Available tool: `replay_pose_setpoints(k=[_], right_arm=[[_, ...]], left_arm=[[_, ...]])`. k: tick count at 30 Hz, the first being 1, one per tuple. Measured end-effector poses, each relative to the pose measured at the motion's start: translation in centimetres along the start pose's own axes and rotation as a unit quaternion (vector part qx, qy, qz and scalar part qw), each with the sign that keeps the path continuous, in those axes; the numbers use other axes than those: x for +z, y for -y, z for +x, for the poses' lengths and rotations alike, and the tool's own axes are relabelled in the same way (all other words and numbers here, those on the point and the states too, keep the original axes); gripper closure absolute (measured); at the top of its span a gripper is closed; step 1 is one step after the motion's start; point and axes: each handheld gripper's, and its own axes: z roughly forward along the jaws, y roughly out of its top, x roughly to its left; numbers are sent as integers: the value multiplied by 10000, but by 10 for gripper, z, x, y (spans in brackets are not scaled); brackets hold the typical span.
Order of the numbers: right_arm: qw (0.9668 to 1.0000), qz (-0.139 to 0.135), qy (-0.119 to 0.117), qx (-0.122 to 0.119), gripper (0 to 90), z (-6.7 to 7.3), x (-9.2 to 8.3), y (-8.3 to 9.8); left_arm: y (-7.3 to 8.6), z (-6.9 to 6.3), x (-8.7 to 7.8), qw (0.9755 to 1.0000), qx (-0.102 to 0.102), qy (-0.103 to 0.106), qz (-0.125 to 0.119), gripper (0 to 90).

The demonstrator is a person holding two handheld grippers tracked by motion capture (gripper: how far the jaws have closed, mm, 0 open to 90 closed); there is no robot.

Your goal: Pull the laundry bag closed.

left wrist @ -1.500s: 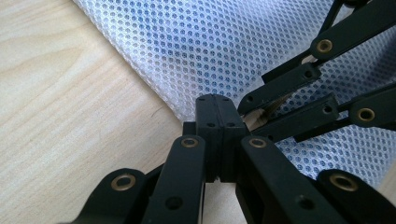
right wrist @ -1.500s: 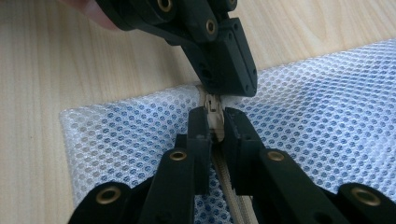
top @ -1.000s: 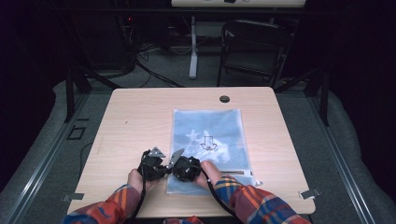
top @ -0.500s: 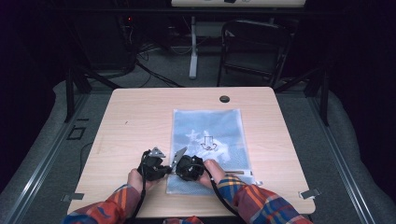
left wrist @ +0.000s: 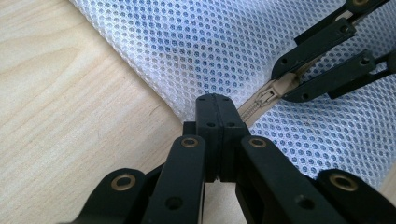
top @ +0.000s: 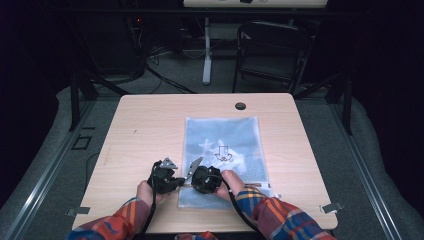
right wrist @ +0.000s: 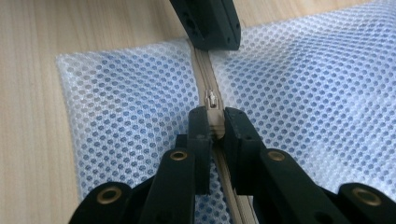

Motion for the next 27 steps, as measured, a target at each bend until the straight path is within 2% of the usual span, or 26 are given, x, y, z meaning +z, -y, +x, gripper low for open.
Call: replay_pose_setpoints(k=[21,27], right_arm=[[9999,126,34,-85,817,0,-4,3],[9999,140,45,-23,817,-2,-7,6]], left_arm=[[-1,0,0,10000,26,-5,23,900],[-1,0,0,10000,-12,25,15,900]])
